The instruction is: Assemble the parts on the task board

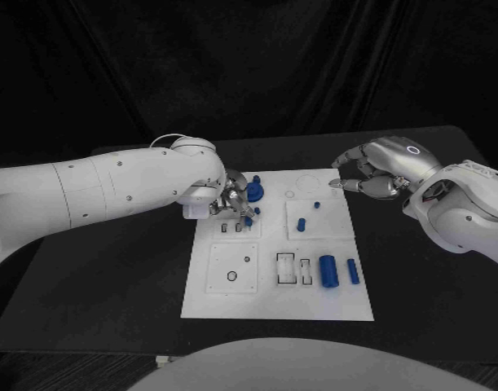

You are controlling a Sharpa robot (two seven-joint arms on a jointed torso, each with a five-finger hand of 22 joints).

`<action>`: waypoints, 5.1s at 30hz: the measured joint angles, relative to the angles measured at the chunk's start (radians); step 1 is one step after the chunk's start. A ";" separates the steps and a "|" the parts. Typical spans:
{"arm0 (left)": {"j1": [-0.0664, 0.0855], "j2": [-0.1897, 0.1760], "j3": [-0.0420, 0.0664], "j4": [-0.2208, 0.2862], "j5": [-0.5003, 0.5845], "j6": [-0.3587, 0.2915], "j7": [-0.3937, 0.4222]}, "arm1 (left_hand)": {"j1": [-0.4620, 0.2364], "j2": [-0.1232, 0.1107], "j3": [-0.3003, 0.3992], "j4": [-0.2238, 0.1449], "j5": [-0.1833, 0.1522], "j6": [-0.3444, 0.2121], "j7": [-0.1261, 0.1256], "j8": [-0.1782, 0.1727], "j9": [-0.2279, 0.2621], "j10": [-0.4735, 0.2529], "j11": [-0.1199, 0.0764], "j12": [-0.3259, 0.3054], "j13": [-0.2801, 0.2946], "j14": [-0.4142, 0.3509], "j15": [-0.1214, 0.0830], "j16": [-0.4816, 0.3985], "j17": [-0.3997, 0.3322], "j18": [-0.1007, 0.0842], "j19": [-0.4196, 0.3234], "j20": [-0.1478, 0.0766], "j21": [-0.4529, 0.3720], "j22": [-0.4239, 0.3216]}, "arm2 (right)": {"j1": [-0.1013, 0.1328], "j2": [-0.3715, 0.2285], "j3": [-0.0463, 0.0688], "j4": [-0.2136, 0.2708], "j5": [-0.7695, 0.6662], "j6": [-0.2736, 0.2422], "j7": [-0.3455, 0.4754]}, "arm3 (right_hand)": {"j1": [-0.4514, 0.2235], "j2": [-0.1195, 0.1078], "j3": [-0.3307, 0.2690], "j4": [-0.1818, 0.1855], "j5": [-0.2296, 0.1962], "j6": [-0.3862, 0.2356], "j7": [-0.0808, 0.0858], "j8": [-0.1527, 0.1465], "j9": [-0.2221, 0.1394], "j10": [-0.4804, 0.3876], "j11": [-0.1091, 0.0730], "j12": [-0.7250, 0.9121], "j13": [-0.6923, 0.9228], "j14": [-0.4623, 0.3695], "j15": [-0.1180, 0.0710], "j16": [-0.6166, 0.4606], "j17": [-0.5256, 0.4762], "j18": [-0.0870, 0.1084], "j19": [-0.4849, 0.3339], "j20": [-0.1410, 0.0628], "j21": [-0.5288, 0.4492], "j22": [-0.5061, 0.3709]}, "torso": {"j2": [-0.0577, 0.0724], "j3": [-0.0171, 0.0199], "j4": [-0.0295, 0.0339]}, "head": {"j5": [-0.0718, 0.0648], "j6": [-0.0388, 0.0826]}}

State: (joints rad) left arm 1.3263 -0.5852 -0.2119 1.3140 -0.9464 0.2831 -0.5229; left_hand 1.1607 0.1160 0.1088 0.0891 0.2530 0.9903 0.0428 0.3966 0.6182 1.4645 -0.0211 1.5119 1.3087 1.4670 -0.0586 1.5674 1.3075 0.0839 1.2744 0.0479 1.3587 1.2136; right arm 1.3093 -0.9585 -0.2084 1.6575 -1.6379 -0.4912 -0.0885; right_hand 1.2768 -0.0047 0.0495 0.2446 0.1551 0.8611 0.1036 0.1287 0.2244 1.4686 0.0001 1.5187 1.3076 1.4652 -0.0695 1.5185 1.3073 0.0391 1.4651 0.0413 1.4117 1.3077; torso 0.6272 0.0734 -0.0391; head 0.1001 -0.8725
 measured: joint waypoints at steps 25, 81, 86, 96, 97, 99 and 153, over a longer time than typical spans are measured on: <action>-0.003 -0.050 -0.001 0.041 0.000 -0.008 -0.002 | -0.031 -0.033 0.110 -0.036 0.047 0.003 0.004 -0.043 0.030 0.000 0.000 -0.022 0.000 0.000 0.000 -0.004 0.000 0.000 -0.005 0.006 -0.014 0.000 | -0.006 -0.003 0.000 -0.001 0.001 0.019 -0.001 | 0.001 0.001 -0.001 -0.003 0.003 0.004 0.004 0.000 -0.002 0.000 0.000 -0.013 0.000 0.003 0.003 0.000 0.000 0.000 0.000 0.000 -0.003 0.000 | -0.001 -0.0002 0.0012 | 0.010 0.000; -0.033 -0.112 -0.002 0.088 -0.001 -0.052 -0.004 | -0.206 -0.076 0.107 0.058 -0.175 0.023 0.030 -0.163 0.018 -0.023 0.023 -0.069 0.000 0.000 0.014 -0.024 0.000 0.000 -0.027 0.020 -0.052 -0.007 | -0.016 -0.006 0.000 -0.007 0.009 0.050 -0.009 | 0.001 0.001 -0.001 -0.009 0.007 0.004 0.004 0.000 -0.004 0.000 0.000 -0.038 0.000 0.003 0.003 -0.004 0.000 0.000 0.000 0.000 -0.012 0.000 | -0.002 0.0010 -0.0018 | 0.032 0.000; -0.034 -0.112 -0.001 0.086 -0.001 -0.052 -0.003 | -0.245 -0.084 0.066 0.100 -0.198 0.053 0.025 -0.167 0.024 -0.023 0.023 -0.069 0.000 0.000 0.014 -0.024 0.000 0.000 -0.027 0.020 -0.056 -0.002 | -0.018 -0.005 0.000 -0.008 0.009 0.054 -0.010 | 0.004 0.004 -0.004 -0.012 0.007 0.004 0.004 0.000 -0.006 0.000 0.000 -0.038 0.000 0.003 0.003 -0.004 0.000 0.000 0.000 0.000 -0.012 0.000 | -0.002 0.0008 -0.0017 | 0.032 0.000; -0.036 -0.111 -0.002 0.084 -0.001 -0.050 -0.005 | -0.233 -0.071 -0.007 0.130 -0.198 0.083 0.001 -0.050 0.202 -0.019 0.009 -0.069 0.000 0.000 0.006 -0.024 0.000 0.000 -0.021 0.014 -0.060 0.016 | -0.023 -0.004 0.000 -0.010 0.009 0.059 -0.012 | 0.005 0.005 -0.004 -0.012 0.011 0.004 0.004 0.000 -0.007 0.000 0.000 -0.042 0.000 0.003 0.003 -0.004 0.000 0.000 0.000 0.000 -0.012 0.000 | -0.002 0.0002 -0.0017 | 0.031 0.000; -0.036 -0.111 -0.002 0.084 -0.001 -0.049 -0.005 | -0.230 -0.068 -0.012 0.130 -0.198 0.078 -0.004 -0.040 0.220 -0.019 0.009 -0.069 0.000 -0.003 0.003 -0.024 0.000 0.000 -0.018 0.011 -0.060 0.018 | -0.024 -0.004 0.000 -0.011 0.009 0.059 -0.012 | 0.005 0.005 -0.004 -0.012 0.011 0.004 0.004 0.000 -0.007 0.000 0.000 -0.042 0.000 0.003 0.003 -0.004 0.000 0.000 0.000 0.000 -0.012 0.000 | -0.002 0.0002 -0.0017 | 0.030 0.000; -0.036 -0.112 -0.002 0.085 -0.001 -0.049 -0.005 | -0.230 -0.068 -0.020 0.133 -0.198 0.074 -0.007 -0.025 0.248 -0.016 0.005 -0.069 0.000 -0.003 0.003 -0.024 0.000 0.000 -0.018 0.011 -0.060 0.021 | -0.024 -0.004 0.000 -0.012 0.009 0.059 -0.012 | 0.005 0.005 -0.004 -0.012 0.011 0.004 0.004 0.000 -0.007 0.000 0.000 -0.042 0.000 0.003 0.003 -0.004 0.000 0.000 0.000 0.000 -0.012 0.000 | -0.002 0.0002 -0.0017 | 0.030 0.000; 0.030 -0.104 -0.001 -0.130 -0.007 -0.098 0.133 | -0.139 -0.057 -0.104 0.148 -0.198 -0.065 0.004 0.038 0.450 0.002 -0.005 -0.014 0.000 0.002 -0.013 -0.007 0.000 0.000 0.027 -0.008 -0.043 0.080 | -0.042 -0.019 0.000 -0.015 0.016 0.069 -0.006 | 0.005 0.005 -0.007 -0.014 0.014 0.007 0.000 0.000 -0.008 0.000 0.000 -0.047 0.000 0.003 0.003 -0.004 0.000 0.000 0.000 0.000 -0.012 0.000 | 0.019 -0.0111 0.0024 | 0.036 0.000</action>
State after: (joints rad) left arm 1.3561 -0.6894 -0.2132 1.1841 -0.9538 0.1855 -0.3895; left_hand 1.0214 0.0586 0.0043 0.2373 0.0552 0.9254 0.0465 0.4343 1.0685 1.4663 -0.0264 1.4976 1.3082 1.4688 -0.0713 1.5606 1.3074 0.0841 1.3016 0.0394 1.3152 1.2938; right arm 1.2674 -0.9772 -0.2083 1.6430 -1.6220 -0.4221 -0.0947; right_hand 1.2817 0.0002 0.0428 0.2302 0.1695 0.8681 0.1036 0.1287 0.2160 1.4686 0.0001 1.4716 1.3080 1.4678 -0.0669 1.5148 1.3073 0.0391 1.4651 0.0413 1.3999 1.3074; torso 0.6465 0.0623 -0.0367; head 0.1365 -0.8725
